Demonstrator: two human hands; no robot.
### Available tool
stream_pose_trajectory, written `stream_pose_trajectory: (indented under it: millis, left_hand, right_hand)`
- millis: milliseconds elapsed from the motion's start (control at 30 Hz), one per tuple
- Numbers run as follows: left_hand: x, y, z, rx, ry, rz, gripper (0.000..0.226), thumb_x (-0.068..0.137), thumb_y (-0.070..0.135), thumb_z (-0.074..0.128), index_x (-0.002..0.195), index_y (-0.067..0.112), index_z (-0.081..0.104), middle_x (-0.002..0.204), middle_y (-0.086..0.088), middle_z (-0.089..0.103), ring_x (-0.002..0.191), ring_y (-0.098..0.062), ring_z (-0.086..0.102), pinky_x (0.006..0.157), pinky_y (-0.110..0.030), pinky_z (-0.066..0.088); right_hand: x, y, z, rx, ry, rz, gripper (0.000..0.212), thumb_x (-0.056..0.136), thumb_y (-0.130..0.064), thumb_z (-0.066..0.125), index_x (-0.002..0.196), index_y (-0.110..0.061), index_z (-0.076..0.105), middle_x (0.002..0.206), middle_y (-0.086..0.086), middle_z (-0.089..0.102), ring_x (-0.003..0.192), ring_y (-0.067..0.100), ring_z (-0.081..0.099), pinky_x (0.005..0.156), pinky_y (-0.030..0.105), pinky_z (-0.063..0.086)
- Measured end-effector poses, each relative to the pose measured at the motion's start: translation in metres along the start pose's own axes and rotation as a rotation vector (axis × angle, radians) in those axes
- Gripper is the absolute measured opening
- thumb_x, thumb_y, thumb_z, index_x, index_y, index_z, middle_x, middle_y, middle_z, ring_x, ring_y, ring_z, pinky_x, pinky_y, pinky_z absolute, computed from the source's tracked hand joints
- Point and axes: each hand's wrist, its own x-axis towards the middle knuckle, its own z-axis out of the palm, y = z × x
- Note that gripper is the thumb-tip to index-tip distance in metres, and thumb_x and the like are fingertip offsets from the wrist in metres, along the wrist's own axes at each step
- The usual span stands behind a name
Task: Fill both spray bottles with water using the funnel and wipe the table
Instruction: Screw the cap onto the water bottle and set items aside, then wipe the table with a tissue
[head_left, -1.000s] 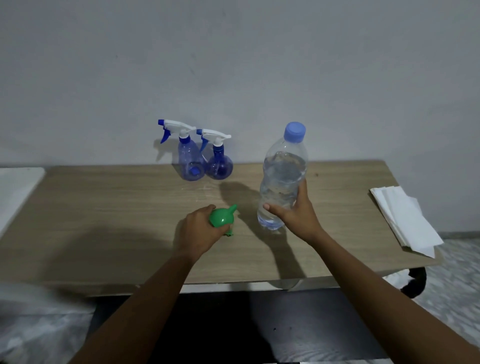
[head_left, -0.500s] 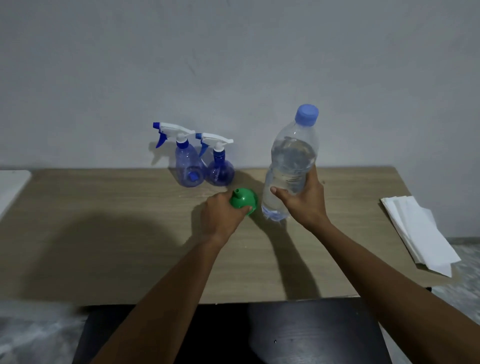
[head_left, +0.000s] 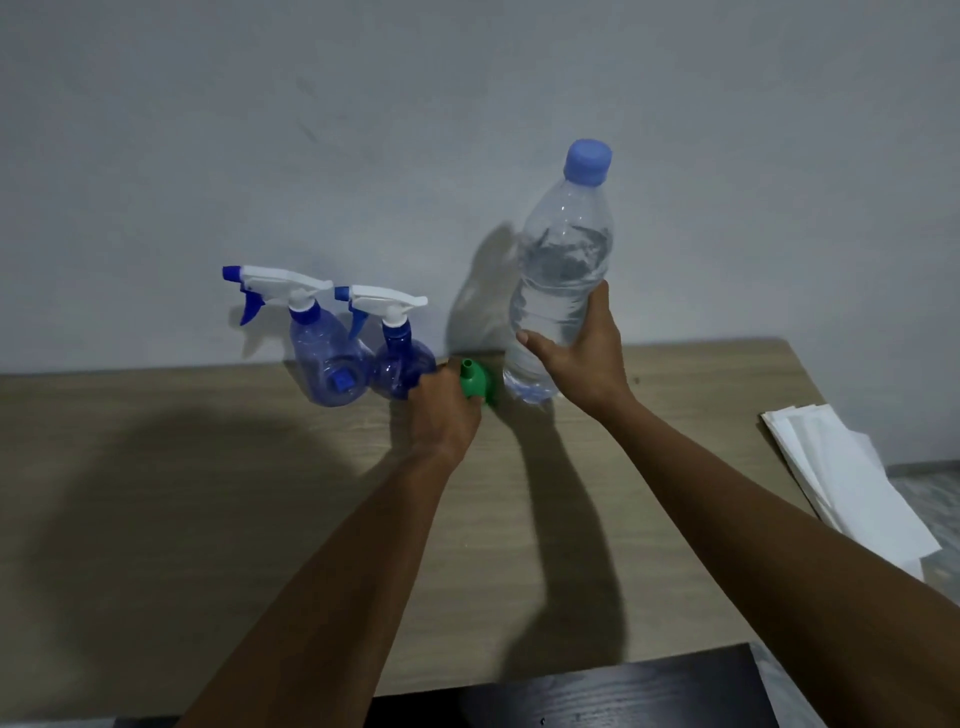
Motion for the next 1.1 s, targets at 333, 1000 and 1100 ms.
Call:
stream_pose_trajectory:
  millis: [333, 1000, 1100]
  left_hand:
    - [0.011, 0.002, 0.008, -0.032, -0.047, 0.021, 0.044, 0.091, 0.027, 0.068, 0.130, 0.012, 0.053, 0.121, -0.012, 0.066, 0.111, -0.033, 0.064, 0.085, -0.039, 0.052]
    - [-0.176, 0.054, 0.045, -0.125, -0.250, 0.339, 0.034, 0.083, 0.028, 0.069, 0.117, 0.028, 0.074, 0.119, 0.010, 0.072, 0.111, -0.012, 0.066, 0.092, -0.022, 0.048]
    - [-0.189, 0.083, 0.069, -0.142, -0.337, 0.397, 0.037, 0.079, 0.036, 0.066, 0.114, 0.028, 0.074, 0.115, 0.009, 0.074, 0.106, -0.008, 0.069, 0.090, -0.027, 0.055]
  right_hand:
    - [0.000, 0.009, -0.001, 0.066, -0.100, 0.035, 0.089, 0.076, -0.040, 0.082, 0.147, -0.021, 0.032, 0.142, -0.001, 0.048, 0.128, 0.014, 0.051, 0.101, 0.026, 0.046]
    - [-0.194, 0.065, -0.173, -0.224, 0.060, 0.499, 0.035, 0.090, -0.023, 0.072, 0.125, -0.022, 0.067, 0.130, 0.000, 0.066, 0.116, 0.020, 0.062, 0.098, 0.035, 0.051]
    - [-0.211, 0.086, -0.212, -0.236, 0.158, 0.577, 0.025, 0.089, -0.022, 0.071, 0.115, -0.023, 0.072, 0.121, -0.003, 0.071, 0.108, 0.016, 0.064, 0.094, 0.035, 0.052]
